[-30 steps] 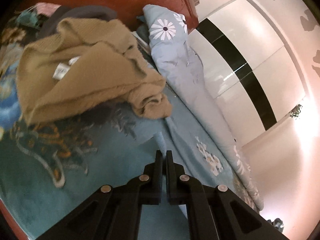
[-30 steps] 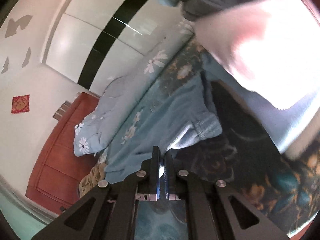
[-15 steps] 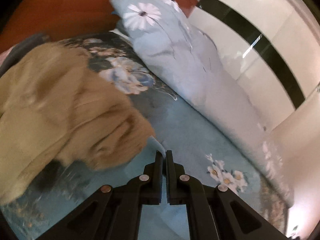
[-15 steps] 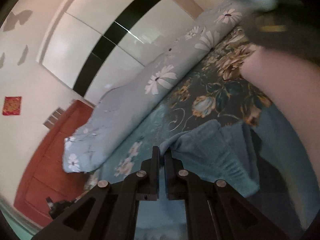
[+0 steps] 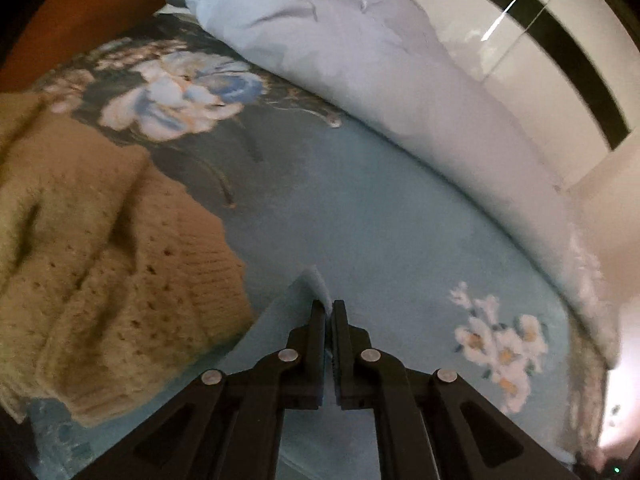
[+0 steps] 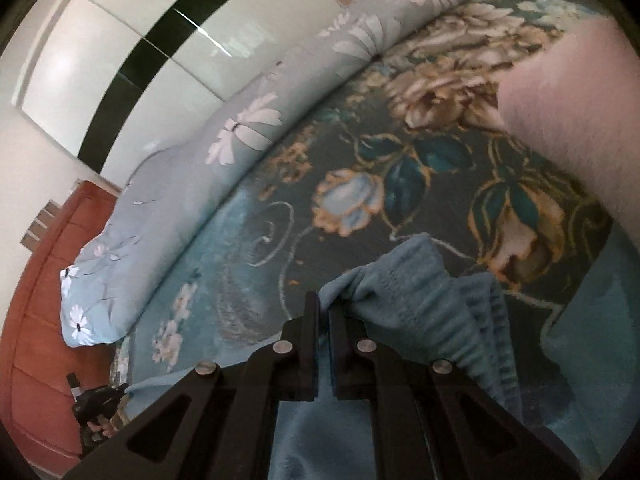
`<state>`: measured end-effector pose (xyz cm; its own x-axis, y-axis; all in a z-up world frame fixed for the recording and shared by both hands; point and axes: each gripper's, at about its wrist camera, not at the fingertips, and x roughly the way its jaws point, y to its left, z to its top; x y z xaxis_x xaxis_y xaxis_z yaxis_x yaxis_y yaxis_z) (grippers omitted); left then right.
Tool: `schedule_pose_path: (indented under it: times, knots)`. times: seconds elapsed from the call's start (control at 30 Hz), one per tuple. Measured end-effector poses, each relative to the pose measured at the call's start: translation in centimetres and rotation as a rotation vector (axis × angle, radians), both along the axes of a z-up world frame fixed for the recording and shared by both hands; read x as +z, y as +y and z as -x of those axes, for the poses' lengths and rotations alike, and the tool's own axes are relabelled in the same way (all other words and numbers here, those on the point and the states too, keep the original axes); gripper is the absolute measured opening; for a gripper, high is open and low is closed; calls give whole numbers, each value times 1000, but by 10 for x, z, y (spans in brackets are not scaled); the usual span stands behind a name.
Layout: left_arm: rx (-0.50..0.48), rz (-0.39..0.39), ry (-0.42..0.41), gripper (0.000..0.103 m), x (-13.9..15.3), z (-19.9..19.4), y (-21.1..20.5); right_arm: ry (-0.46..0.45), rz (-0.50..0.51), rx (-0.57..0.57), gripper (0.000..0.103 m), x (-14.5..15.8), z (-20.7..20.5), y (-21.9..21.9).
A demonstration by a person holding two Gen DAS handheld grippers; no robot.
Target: Fold clothes
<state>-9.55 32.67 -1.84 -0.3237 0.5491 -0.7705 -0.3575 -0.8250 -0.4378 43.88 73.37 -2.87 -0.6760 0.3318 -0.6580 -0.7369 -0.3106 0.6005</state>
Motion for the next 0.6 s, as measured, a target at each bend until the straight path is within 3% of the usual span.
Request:
schedule_pose_path:
  times: [0.03, 0.1, 0.2, 0.27, 0.3, 0.33, 0.43, 0.5, 0.6]
  knots:
    - [-10, -7, -4, 10, -1, -1, -2, -5, 2, 0, 4, -1, 1, 0]
    - [-29, -22, -11, 32, -4, -2, -5, -18, 1, 1, 5, -2, 2, 1]
    - [-48, -37, -16, 47, -8, -6, -13, -61, -30, 11, 5, 3, 6, -4]
    - [-25, -34, -21, 51, -11, -14, -28, -83, -55, 18, 17, 9, 8, -9]
    - [-14, -38, -32, 51, -14, -17, -34, -77, -71, 20, 37, 13, 7, -15]
    - [-3, -46, -48, 51, -19, -20, -38, -66, -86, 21, 48, 19, 4, -22]
    - [16, -81, -109, 52, -34, -19, -42, -87, -167, 53, 50, 40, -3, -57]
    - [32, -139, -147, 52, -43, -14, -39, -112, -245, 93, 57, 52, -9, -88]
    - [68, -191, -151, 50, -49, -12, -36, -127, -252, 136, 58, 54, -20, -111]
